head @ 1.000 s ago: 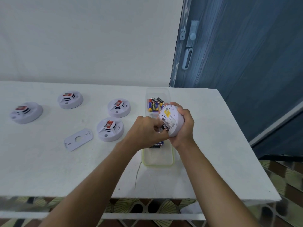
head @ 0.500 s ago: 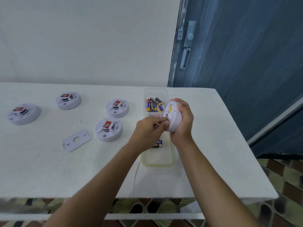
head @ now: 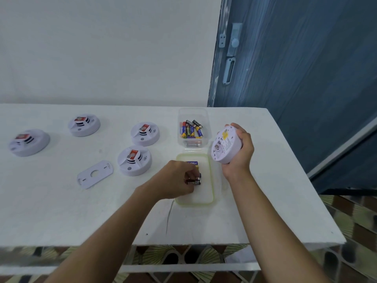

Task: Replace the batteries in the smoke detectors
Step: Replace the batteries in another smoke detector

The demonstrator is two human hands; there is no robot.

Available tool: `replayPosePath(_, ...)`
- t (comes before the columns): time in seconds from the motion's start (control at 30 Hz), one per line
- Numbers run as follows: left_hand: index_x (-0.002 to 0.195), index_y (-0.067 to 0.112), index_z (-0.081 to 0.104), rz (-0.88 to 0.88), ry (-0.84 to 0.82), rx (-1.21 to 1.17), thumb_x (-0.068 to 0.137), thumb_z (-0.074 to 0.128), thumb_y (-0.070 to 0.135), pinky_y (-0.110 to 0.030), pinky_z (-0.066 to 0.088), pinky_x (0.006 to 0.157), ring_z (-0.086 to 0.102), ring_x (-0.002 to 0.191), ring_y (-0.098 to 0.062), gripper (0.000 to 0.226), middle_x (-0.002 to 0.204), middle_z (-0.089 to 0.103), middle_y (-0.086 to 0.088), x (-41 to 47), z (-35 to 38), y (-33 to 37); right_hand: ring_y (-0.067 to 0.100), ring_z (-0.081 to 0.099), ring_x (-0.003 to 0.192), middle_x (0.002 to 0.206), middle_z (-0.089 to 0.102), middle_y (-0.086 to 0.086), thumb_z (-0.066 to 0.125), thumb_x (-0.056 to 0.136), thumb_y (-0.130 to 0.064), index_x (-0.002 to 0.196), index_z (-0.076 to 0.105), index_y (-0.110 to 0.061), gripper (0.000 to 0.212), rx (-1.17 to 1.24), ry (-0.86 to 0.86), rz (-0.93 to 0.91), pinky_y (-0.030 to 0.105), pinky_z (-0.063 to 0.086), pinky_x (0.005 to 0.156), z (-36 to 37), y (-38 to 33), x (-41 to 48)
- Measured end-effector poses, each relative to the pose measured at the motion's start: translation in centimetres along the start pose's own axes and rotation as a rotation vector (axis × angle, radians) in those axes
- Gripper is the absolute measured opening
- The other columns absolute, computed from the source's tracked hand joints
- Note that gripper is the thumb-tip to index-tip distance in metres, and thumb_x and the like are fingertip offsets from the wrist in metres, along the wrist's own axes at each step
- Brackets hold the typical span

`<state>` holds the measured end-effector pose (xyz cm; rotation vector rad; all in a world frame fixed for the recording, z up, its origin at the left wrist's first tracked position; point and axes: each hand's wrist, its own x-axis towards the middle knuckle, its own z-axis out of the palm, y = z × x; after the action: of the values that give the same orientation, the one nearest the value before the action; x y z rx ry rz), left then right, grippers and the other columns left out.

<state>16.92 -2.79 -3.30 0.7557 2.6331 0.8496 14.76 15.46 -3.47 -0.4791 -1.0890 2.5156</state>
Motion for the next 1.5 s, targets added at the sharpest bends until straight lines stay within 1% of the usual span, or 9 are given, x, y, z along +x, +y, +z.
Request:
replayPosePath(0.17, 0.1, 0.019, 0.07, 0.062, 0.01, 0.088, 0.075, 0.069, 0.01, -0.003, 0.038, 0.065, 0.056, 0.079, -0.009, 0.026, 0.089, 0.061, 0.013, 0.2, 0.6, -0.3, 0.027, 0.058, 0.102, 0.108, 0.065, 0.006, 0.059, 0.073, -0.032, 0.095, 0.071, -0.019, 0.028, -0.012, -0.019, 0.024, 0.037, 0.045, 0.085, 0.5, 0.4, -0.4)
replayPosePath(0.33, 0.094, 0.018, 0.069, 0.067, 0.0, 0.123, 0.078, 0.075, 0.014, -0.02, 0.048, 0.073, 0.059, 0.081, -0.013, 0.017, 0.091, 0.068, 0.003, 0.5, 0.4, -0.6, 0.025, 0.061, 0.101, 0.104, 0.067, 0.003, 0.058, 0.073, -0.034, 0.096, 0.071, -0.019, 0.03, -0.011, -0.037, 0.071, 0.034, 0.049, 0.084, 0.8, 0.9, -0.9)
replayPosePath(0.53, 0.09, 0.02, 0.072, 0.041, -0.005, 0.084, 0.077, 0.08, 0.03, -0.021, 0.05, 0.074, 0.062, 0.079, -0.009, 0.018, 0.086, 0.07, 0.007, 0.9, -0.1, -1.1, 0.026, 0.062, 0.101, 0.105, 0.068, 0.004, 0.059, 0.073, -0.036, 0.101, 0.071, -0.019, 0.035, 0.016, -0.029, 0.108, 0.032, 0.052, 0.079, 0.6, 1.4, -0.6)
replayPosePath(0.73, 0.088, 0.022, 0.073, 0.044, 0.158, -0.072, 0.084, 0.072, 0.034, -0.01, 0.044, 0.069, 0.062, 0.078, 0.0, 0.012, 0.083, 0.07, 0.014, 2.9, -1.7, -0.3, 0.037, 0.059, 0.112, 0.11, 0.069, 0.009, 0.059, 0.075, -0.037, 0.107, 0.07, -0.013, 0.041, 0.099, -0.053, 0.109, 0.045, 0.048, 0.096, 0.1, 1.3, 0.6)
replayPosePath(0.93, 0.093, 0.018, 0.072, -0.007, 0.37, -0.131, 0.088, 0.055, 0.011, -0.011, 0.045, 0.074, 0.065, 0.084, -0.01, 0.019, 0.09, 0.073, 0.006, 8.1, -3.5, 0.4, 0.035, 0.06, 0.107, 0.11, 0.068, 0.009, 0.058, 0.073, -0.038, 0.107, 0.068, -0.012, 0.044, 0.127, -0.062, 0.114, 0.043, 0.048, 0.096, -0.2, 0.4, 1.7)
replayPosePath(1.07, 0.101, 0.012, 0.072, -0.091, 0.326, 0.002, 0.09, 0.055, 0.011, -0.005, 0.039, 0.068, 0.06, 0.085, -0.014, 0.02, 0.102, 0.071, -0.002, 12.7, -4.0, -0.1, 0.034, 0.061, 0.106, 0.109, 0.069, 0.01, 0.056, 0.078, -0.038, 0.106, 0.069, -0.013, 0.04, 0.105, -0.05, 0.095, 0.043, 0.051, 0.095, -0.5, -0.2, 2.9)
replayPosePath(1.23, 0.112, 0.019, 0.066, -0.193, 0.182, 0.433, 0.093, 0.054, 0.039, -0.037, 0.033, 0.087, 0.05, 0.113, -0.028, 0.03, 0.114, 0.063, -0.002, 16.7, -3.5, -0.4, 0.033, 0.066, 0.097, 0.105, 0.071, 0.009, 0.057, 0.075, -0.04, 0.107, 0.069, -0.013, 0.043, 0.053, -0.049, 0.117, 0.04, 0.053, 0.085, -0.5, -0.5, 4.2)
replayPosePath(1.4, 0.083, 0.019, 0.05, -0.284, 0.079, 0.621, 0.079, 0.063, 0.047, -0.04, 0.024, 0.08, 0.042, 0.096, -0.025, 0.031, 0.095, 0.056, -0.001, 18.3, -2.9, -0.7, 0.033, 0.067, 0.092, 0.103, 0.07, 0.008, 0.056, 0.073, -0.04, 0.109, 0.067, -0.013, 0.046, 0.056, -0.06, 0.122, 0.038, 0.052, 0.081, -0.7, -0.9, 5.4)
replayPosePath(1.5, 0.092, 0.02, 0.059, -0.284, 0.096, 0.617, 0.076, 0.066, 0.041, -0.039, 0.024, 0.08, 0.045, 0.098, -0.025, 0.027, 0.099, 0.059, 0.001, 18.8, -2.5, -0.7, 0.033, 0.066, 0.093, 0.103, 0.07, 0.008, 0.053, 0.078, -0.039, 0.108, 0.067, -0.013, 0.042, 0.056, -0.066, 0.104, 0.038, 0.052, 0.082, -0.8, -1.1, 5.8)
